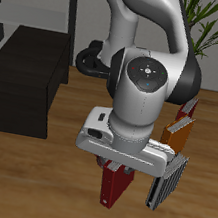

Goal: Place the right red book upright on top of the shelf

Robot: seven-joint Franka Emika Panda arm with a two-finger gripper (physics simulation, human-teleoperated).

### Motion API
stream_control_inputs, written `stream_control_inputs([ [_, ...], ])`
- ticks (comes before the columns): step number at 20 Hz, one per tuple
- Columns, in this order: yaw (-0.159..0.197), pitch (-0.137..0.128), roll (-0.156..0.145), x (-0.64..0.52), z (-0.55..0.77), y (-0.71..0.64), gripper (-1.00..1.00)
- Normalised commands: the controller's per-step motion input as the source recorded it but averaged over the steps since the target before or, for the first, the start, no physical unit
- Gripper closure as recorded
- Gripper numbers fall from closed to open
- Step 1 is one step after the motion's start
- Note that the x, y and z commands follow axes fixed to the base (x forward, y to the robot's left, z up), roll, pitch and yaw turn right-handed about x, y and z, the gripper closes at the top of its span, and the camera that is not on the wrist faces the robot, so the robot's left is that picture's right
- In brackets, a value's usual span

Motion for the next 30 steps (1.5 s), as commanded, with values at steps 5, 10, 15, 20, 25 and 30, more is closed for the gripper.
stream_control_inputs([
  [5,0.057,-0.039,0.013,-0.33,0.81,0.05,1.0],
  [10,0.07,-0.097,0.027,-0.53,0.8,-0.01,1.0],
  [15,0.042,-0.064,0.009,-0.53,0.7,-0.05,1.0],
  [20,0.03,-0.062,0.023,-0.59,0.56,0.08,1.0],
  [25,0.035,-0.039,0.048,-0.6,0.34,0.11,1.0],
  [30,0.012,0.018,0.086,-0.48,0.08,-0.02,1.0],
])
